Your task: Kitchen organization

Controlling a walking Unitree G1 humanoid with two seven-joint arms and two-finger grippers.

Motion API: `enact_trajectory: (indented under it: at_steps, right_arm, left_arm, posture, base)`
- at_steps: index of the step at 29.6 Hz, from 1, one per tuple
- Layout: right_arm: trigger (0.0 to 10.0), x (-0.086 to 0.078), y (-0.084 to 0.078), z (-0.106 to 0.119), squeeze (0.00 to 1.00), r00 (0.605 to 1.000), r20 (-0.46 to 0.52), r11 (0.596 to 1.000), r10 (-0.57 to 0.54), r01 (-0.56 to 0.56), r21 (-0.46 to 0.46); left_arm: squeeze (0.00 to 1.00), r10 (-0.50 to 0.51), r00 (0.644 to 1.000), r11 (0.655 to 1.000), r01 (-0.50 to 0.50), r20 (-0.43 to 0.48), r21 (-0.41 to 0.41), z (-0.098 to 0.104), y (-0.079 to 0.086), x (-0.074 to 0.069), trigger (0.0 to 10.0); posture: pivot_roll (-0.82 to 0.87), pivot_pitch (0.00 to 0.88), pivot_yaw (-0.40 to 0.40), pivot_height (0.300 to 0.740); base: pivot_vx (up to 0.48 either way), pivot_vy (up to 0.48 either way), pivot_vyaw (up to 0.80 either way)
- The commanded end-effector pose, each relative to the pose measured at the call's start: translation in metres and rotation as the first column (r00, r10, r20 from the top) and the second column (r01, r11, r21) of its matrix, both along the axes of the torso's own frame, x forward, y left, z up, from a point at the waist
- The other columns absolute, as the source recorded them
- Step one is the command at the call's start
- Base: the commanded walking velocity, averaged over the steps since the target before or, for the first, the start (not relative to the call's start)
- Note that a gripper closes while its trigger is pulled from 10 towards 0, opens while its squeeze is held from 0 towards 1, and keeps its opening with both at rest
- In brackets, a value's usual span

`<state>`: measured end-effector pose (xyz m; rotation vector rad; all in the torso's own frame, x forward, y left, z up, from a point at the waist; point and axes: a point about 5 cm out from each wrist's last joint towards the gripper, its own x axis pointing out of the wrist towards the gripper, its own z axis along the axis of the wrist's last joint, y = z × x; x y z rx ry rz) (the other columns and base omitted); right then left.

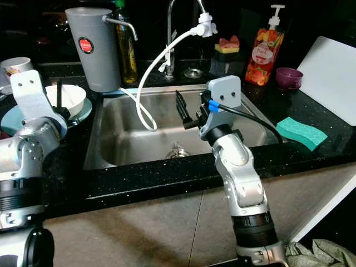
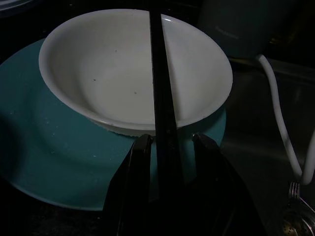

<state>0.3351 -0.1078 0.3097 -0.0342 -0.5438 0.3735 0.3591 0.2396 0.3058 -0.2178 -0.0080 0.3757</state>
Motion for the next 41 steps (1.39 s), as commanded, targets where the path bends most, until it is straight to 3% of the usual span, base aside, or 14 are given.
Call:
enact_trajectory:
  at_steps: [1, 6, 9, 15, 19, 20, 22, 23, 25, 26, 36, 39, 40, 41]
  right_arm:
    - [10.0, -0.002, -0.001, 0.000, 0.00, 1.000, 0.000, 1.000, 0.003, -0.003, 0.010]
    - [10.0, -0.001, -0.001, 0.000, 0.00, 1.000, 0.001, 1.000, 0.003, -0.003, 0.010]
    - [10.0, -0.001, -0.001, 0.000, 0.00, 1.000, 0.001, 1.000, 0.002, -0.002, 0.010]
    - [10.0, -0.001, -0.001, 0.000, 0.00, 1.000, 0.000, 1.000, 0.000, 0.000, 0.010]
    - [10.0, -0.001, -0.002, 0.000, 0.00, 1.000, 0.000, 1.000, 0.000, 0.000, 0.010]
    - [10.0, -0.001, -0.002, 0.000, 0.00, 1.000, 0.000, 1.000, 0.000, 0.000, 0.010]
    - [10.0, -0.001, -0.002, 0.000, 0.00, 1.000, 0.000, 1.000, 0.000, 0.000, 0.011]
    - [10.0, -0.001, -0.002, 0.000, 0.00, 1.000, 0.000, 1.000, 0.000, 0.000, 0.011]
    - [10.0, -0.001, -0.001, 0.000, 0.00, 1.000, 0.000, 1.000, 0.000, 0.000, 0.011]
    - [10.0, -0.001, -0.001, 0.000, 0.00, 1.000, 0.000, 1.000, 0.000, 0.000, 0.010]
    - [10.0, 0.000, -0.002, 0.000, 0.00, 1.000, -0.001, 1.000, -0.001, 0.001, 0.012]
    - [10.0, -0.001, -0.002, 0.000, 0.00, 1.000, -0.001, 1.000, -0.002, 0.002, 0.013]
    - [10.0, -0.001, -0.002, 0.000, 0.00, 1.000, 0.000, 1.000, -0.002, 0.002, 0.014]
    - [10.0, -0.001, -0.002, 0.000, 0.00, 1.000, 0.000, 1.000, -0.002, 0.002, 0.014]
  left_arm:
    - [0.00, 0.024, 1.000, 1.000, -0.024, 0.005, 0.012, 0.000, 0.006, -0.004, 10.0]
    - [0.00, 0.034, 0.999, 0.999, -0.034, 0.001, 0.008, -0.001, 0.008, -0.004, 10.0]
    - [0.00, 0.041, 0.999, 0.999, -0.041, -0.010, -0.009, -0.004, 0.009, -0.004, 7.6]
    - [0.00, 0.053, 0.998, 0.998, -0.053, -0.022, -0.028, -0.008, 0.011, -0.004, 7.5]
    - [0.00, 0.051, 0.998, 0.998, -0.052, -0.028, -0.037, -0.010, 0.011, -0.004, 5.8]
    - [0.00, 0.049, 0.998, 0.998, -0.050, -0.031, -0.038, -0.011, 0.010, -0.003, 4.7]
    - [0.00, 0.048, 0.998, 0.998, -0.049, -0.032, -0.038, -0.011, 0.010, -0.003, 4.7]
    - [0.00, 0.048, 0.998, 0.998, -0.049, -0.033, -0.039, -0.011, 0.010, -0.003, 2.9]
    - [0.00, 0.047, 0.998, 0.998, -0.048, -0.034, -0.039, -0.012, 0.010, -0.003, 1.9]
    - [0.00, 0.047, 0.998, 0.998, -0.048, -0.034, -0.039, -0.012, 0.010, -0.003, 0.0]
    - [0.00, 0.046, 0.999, 0.999, -0.046, -0.012, -0.027, -0.009, 0.009, -0.003, 0.0]
    - [0.00, 0.015, 0.995, 1.000, -0.016, 0.097, 0.009, 0.006, 0.004, -0.005, 0.9]
    - [0.00, 0.002, 0.991, 1.000, -0.005, 0.131, 0.026, 0.011, 0.002, -0.006, 6.1]
    - [0.00, -0.009, 0.988, 0.999, 0.004, 0.151, 0.035, 0.015, 0.000, -0.007, 10.0]
  posture:
    - [0.06, 0.171, -0.050, 0.740]
    - [0.06, 0.171, -0.051, 0.740]
    - [0.06, 0.171, -0.052, 0.740]
    - [0.06, 0.171, -0.052, 0.740]
    - [0.06, 0.173, -0.052, 0.740]
    - [0.06, 0.173, -0.052, 0.740]
    - [0.06, 0.173, -0.052, 0.740]
    - [0.06, 0.173, -0.052, 0.740]
    - [0.06, 0.173, -0.052, 0.740]
    - [0.06, 0.173, -0.052, 0.740]
    - [0.06, 0.173, -0.052, 0.740]
    - [0.06, 0.173, -0.052, 0.740]
    - [0.06, 0.173, -0.052, 0.740]
    - [0.06, 0.173, -0.052, 0.740]
  base:
    - [0.000, 0.000, 0.00]
    - [0.000, 0.000, 0.00]
    - [0.000, 0.000, 0.00]
    - [0.000, 0.000, 0.00]
    - [0.000, 0.000, 0.00]
    - [0.000, 0.000, 0.00]
    - [0.000, 0.000, 0.00]
    - [0.000, 0.000, 0.00]
    - [0.000, 0.000, 0.00]
    - [0.000, 0.000, 0.00]
    - [0.000, 0.000, 0.00]
    - [0.000, 0.000, 0.00]
    - [0.000, 0.000, 0.00]
    - [0.000, 0.000, 0.00]
